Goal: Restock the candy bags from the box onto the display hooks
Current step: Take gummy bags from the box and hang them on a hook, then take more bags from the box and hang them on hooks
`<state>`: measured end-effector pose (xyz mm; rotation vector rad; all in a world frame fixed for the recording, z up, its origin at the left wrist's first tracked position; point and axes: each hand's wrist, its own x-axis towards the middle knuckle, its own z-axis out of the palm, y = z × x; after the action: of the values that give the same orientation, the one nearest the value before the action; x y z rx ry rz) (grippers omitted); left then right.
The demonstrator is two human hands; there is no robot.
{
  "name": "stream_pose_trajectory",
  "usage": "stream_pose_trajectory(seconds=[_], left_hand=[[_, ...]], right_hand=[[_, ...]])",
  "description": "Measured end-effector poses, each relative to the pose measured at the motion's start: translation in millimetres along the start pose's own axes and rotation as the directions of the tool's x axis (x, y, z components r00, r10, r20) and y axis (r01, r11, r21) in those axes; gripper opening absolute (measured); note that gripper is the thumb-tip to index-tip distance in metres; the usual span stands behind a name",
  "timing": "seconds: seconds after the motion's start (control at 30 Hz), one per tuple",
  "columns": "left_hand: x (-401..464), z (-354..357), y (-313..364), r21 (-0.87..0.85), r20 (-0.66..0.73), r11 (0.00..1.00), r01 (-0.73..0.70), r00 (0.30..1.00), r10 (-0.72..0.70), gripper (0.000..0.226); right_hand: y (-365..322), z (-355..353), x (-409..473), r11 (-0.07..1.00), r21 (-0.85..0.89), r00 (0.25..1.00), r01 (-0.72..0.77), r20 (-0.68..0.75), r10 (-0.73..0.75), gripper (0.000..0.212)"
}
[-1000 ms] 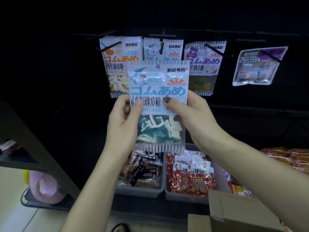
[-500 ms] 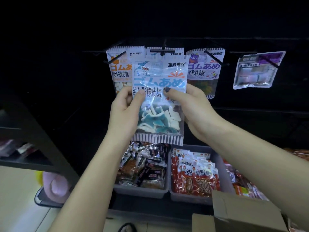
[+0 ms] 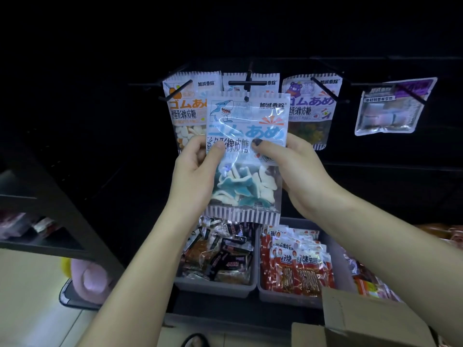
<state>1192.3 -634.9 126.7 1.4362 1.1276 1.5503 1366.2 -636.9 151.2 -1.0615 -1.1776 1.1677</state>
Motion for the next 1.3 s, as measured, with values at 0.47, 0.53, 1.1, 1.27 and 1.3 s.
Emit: stream_pose_trajectory(seconds=[0.47, 0.53, 1.1, 1.27, 1.3], left_hand=[[89, 24, -31, 0.253, 0.025, 0.959, 0.127, 0.990, -0.138, 0.017], [102, 25, -39, 0.310, -0.005, 0.936, 0.166, 0.985, -0.173, 0.023], [-6, 74, -110, 0.508, 0.240, 0.839, 0.196, 0.903, -0.356, 0.035], [-80, 116, -132, 0.601, 0.407, 0.791, 0.114, 0.808, -0.427, 0.040], [-96, 126, -135, 0.625, 0.444, 0.777, 0.076, 0.783, -0.435, 0.041]], right_hand=[[2, -9, 93, 0.990, -0.117, 0.996, -0.079, -0.054, 0.073, 0.018], [2, -9, 113, 0.989, -0.096, 0.992, -0.117, -0.059, 0.112, 0.019], [47, -50, 87, 0.865, -0.442, 0.955, -0.239, -0.270, 0.126, 0.043], [87, -104, 4, 0.830, -0.466, 0.943, -0.306, -0.270, 0.196, 0.043], [98, -118, -14, 0.824, -0.466, 0.938, -0.323, -0.275, 0.212, 0.038]])
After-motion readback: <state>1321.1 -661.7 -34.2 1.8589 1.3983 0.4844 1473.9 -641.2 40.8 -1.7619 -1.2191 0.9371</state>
